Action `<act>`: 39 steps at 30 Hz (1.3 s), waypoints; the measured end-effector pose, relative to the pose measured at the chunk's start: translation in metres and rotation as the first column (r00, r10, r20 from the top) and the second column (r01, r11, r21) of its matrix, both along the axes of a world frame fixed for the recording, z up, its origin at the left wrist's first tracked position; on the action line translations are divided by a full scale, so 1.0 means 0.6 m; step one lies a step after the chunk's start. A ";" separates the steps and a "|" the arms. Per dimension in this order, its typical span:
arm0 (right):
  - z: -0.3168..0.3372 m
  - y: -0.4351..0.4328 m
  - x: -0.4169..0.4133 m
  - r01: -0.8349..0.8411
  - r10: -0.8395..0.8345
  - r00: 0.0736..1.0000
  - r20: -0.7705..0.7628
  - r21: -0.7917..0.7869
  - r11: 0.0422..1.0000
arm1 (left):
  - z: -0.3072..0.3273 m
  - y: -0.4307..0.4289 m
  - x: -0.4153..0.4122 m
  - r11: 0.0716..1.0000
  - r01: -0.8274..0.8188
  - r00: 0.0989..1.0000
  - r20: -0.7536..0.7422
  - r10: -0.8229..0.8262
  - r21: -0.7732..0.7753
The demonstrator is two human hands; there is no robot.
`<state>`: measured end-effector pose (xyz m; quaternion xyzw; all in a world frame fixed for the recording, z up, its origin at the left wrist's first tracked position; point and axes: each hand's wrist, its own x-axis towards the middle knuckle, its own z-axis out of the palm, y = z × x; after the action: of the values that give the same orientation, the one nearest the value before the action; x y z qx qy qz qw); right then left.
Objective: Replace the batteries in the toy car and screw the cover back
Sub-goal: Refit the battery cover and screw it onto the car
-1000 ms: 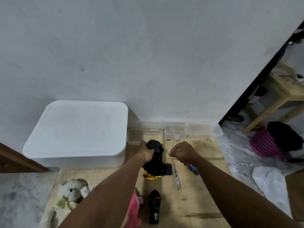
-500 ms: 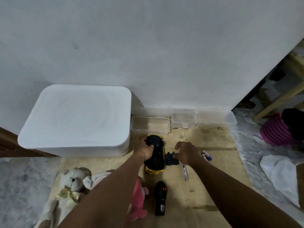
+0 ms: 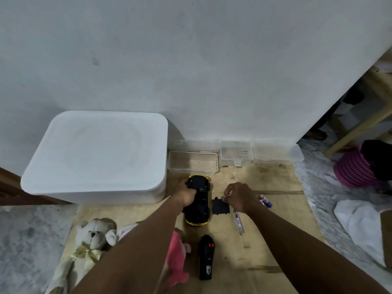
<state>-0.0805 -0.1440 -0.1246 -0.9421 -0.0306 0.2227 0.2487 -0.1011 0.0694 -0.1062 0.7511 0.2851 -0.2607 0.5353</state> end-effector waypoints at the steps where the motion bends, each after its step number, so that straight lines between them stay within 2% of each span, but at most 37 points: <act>1: -0.002 -0.001 0.000 0.002 -0.002 1.000 0.007 -0.004 1.000 | 0.001 -0.001 0.000 1.000 0.005 1.000 -0.006 -0.005 0.002; 6: -0.011 -0.003 0.000 -0.013 0.013 1.000 -0.013 -0.040 0.999 | 0.004 -0.004 0.001 1.000 0.020 1.000 -0.009 -0.020 -0.007; 10: -0.003 -0.003 -0.002 0.003 -0.001 0.999 0.050 -0.026 1.000 | 0.007 -0.002 -0.001 0.999 0.047 0.999 -0.012 -0.047 0.019; 14: 0.028 -0.013 -0.008 0.045 -0.044 0.996 0.071 -0.022 0.999 | 0.013 0.004 -0.002 0.986 0.104 0.994 0.029 -0.108 0.132; 18: 0.090 -0.048 -0.006 0.138 -0.130 0.985 0.111 -0.075 0.988 | 0.052 -0.012 0.010 0.925 0.193 0.968 0.092 -0.235 0.328; 23: 0.171 -0.118 0.014 0.283 -0.254 0.950 0.181 -0.156 0.946 | 0.125 -0.062 0.058 0.872 0.296 0.871 0.264 -0.414 0.390; 27: 0.192 -0.187 0.036 0.323 -0.261 0.932 0.252 -0.251 0.912 | 0.171 -0.129 0.106 0.804 0.392 0.774 0.312 -0.550 0.447; 29: 0.192 -0.219 0.059 0.301 -0.218 0.936 0.275 -0.311 0.901 | 0.178 -0.169 0.132 0.756 0.417 0.717 0.329 -0.615 0.504; 32: 0.179 -0.259 0.103 0.248 -0.137 0.946 0.293 -0.383 0.890 | 0.167 -0.230 0.174 0.635 0.459 0.592 0.319 -0.740 0.622; 36: 0.143 -0.291 0.165 0.129 0.002 0.963 0.271 -0.467 0.875 | 0.130 -0.305 0.222 0.405 0.501 0.448 0.171 -0.877 0.765; 39: 0.112 -0.305 0.205 0.031 0.116 0.964 0.239 -0.535 0.845 | 0.091 -0.351 0.252 0.255 0.493 0.380 0.059 -0.923 0.832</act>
<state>0.0423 -0.3272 -0.0573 -0.9940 -0.0211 0.1016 -0.0343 0.0502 -0.1411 -0.0515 0.9686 -0.2025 -0.1276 0.0680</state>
